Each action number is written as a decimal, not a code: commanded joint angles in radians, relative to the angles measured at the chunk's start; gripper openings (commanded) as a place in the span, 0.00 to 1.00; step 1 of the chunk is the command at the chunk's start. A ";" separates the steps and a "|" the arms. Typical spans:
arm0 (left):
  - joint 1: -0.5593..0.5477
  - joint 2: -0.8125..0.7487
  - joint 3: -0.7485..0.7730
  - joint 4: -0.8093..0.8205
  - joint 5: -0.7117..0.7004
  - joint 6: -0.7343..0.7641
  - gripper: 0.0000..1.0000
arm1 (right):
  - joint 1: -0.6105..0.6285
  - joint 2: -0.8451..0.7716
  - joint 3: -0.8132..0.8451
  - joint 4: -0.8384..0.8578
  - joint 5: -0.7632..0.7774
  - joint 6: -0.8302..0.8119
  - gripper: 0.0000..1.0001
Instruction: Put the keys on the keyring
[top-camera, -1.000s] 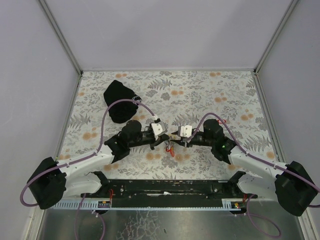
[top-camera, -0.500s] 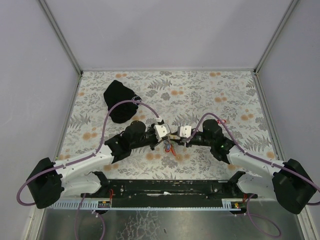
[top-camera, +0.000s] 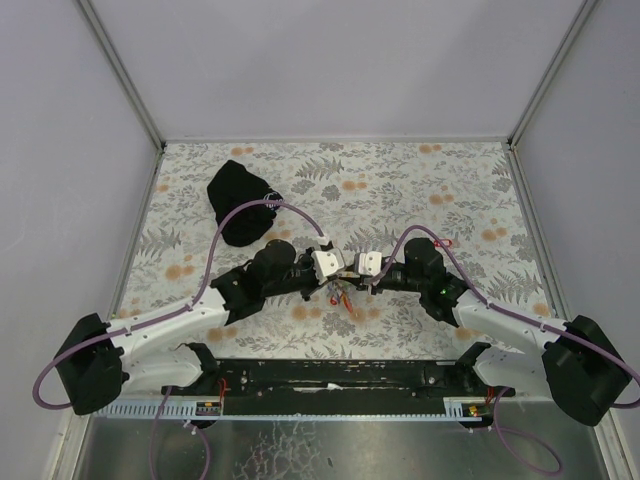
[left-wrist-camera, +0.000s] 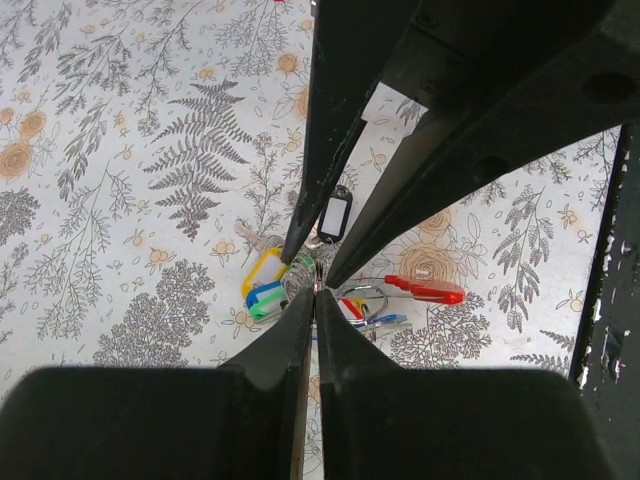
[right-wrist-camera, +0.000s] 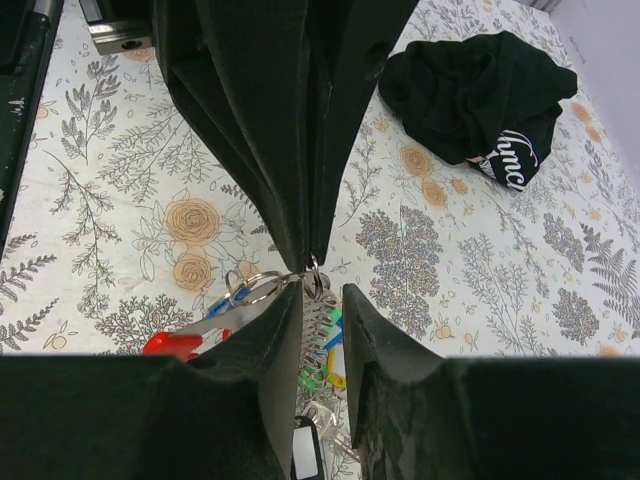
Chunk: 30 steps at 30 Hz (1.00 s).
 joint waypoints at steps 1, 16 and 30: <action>-0.012 0.010 0.044 -0.013 -0.005 0.021 0.00 | -0.004 0.004 0.045 0.052 -0.038 -0.012 0.28; -0.018 0.001 0.017 0.026 -0.069 -0.011 0.09 | -0.004 0.008 0.052 0.043 -0.007 -0.002 0.01; 0.244 -0.140 -0.425 0.817 0.232 -0.277 0.40 | -0.020 0.033 -0.002 0.171 -0.057 0.067 0.00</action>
